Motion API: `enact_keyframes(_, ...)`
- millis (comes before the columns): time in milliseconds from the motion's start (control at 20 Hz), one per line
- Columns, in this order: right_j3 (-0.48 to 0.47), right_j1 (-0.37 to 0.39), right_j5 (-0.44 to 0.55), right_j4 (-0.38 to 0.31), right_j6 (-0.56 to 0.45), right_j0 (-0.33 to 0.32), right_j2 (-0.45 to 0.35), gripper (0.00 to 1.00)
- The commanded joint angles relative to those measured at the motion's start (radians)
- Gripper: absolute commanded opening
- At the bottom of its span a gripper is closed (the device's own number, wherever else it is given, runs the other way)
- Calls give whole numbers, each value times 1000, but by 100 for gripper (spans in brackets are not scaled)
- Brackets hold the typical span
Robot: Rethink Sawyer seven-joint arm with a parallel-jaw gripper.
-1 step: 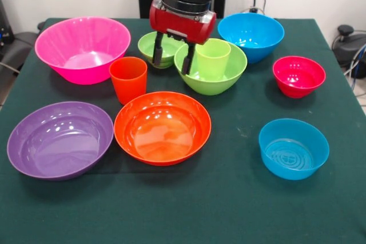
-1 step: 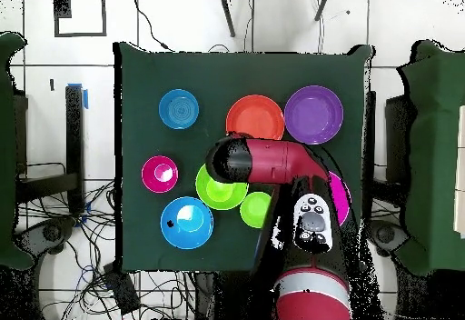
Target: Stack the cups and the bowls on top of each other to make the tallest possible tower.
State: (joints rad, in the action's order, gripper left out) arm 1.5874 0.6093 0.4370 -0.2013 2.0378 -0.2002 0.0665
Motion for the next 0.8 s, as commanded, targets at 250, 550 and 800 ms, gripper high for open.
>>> enact_keyframes(250,-113,-75,139,-9,-22,44,-127,100)
enact_keyframes(550,-99,-82,132,39,80,92,-103,100)
enact_keyframes(800,-79,-94,116,106,202,175,-63,100)
